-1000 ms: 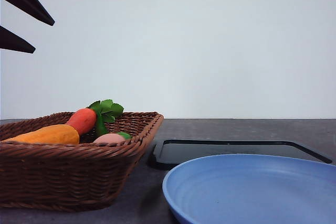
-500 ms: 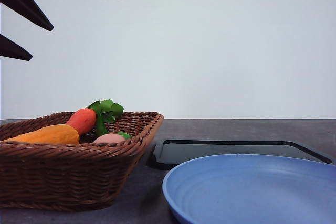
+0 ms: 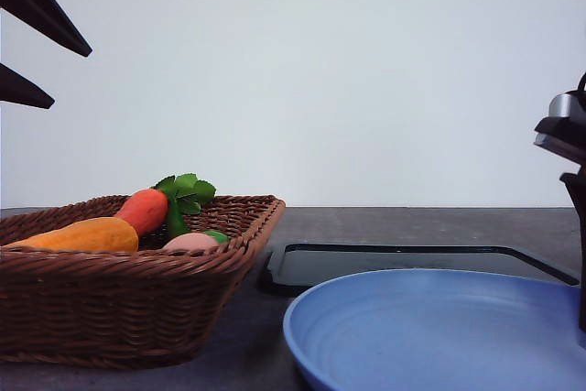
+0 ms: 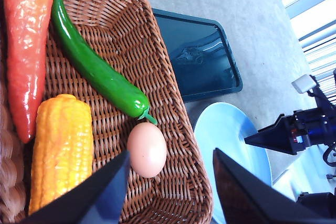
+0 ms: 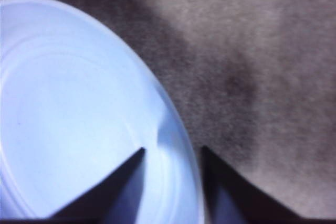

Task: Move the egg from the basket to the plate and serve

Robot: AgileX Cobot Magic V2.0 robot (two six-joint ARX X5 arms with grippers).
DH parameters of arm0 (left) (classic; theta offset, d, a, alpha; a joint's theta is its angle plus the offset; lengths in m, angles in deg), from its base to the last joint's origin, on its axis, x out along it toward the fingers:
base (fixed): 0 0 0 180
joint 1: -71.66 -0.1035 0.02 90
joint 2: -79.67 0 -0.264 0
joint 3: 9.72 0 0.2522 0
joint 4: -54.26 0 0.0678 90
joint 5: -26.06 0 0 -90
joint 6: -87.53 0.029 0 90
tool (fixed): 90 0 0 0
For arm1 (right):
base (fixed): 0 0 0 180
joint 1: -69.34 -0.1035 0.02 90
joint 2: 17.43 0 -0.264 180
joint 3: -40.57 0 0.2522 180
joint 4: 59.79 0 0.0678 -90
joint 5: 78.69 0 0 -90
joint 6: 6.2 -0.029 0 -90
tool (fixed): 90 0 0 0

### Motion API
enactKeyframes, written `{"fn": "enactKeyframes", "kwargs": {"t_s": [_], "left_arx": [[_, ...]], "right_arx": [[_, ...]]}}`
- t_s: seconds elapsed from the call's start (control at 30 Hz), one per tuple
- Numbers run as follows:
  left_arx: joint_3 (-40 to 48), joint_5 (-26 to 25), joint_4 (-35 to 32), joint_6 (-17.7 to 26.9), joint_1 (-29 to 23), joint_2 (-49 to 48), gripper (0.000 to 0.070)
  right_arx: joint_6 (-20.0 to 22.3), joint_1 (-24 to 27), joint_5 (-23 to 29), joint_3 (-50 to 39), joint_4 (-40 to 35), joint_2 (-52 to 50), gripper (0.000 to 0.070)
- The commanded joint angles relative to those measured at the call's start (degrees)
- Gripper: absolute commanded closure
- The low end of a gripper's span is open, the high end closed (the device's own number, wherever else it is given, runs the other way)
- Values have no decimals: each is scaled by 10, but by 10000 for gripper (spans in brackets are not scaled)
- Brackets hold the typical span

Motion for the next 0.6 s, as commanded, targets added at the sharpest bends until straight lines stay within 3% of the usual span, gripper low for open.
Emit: {"fn": "enactKeyframes", "kwargs": {"t_s": [0.0,0.1,0.3,0.43,0.57], "left_arx": [[-9,-3,-6,5,2,3,375],[-9,-3,-6,5,2,3,375],[-9,-3,-6,5,2,3,370],[-9,-3,-7,5,3,3,301],[-9,-3,-6,3,15,4,289]], "right_arx": [[-6,-4,-1,-1,-3,8,626],[-6,-4,-1,-1,-3,8,700],[-6,-4,1,0,-11,-11,700],[-10,2,9,6,-9,-54,700],[-10,11,38,20,8,-103,700]]}}
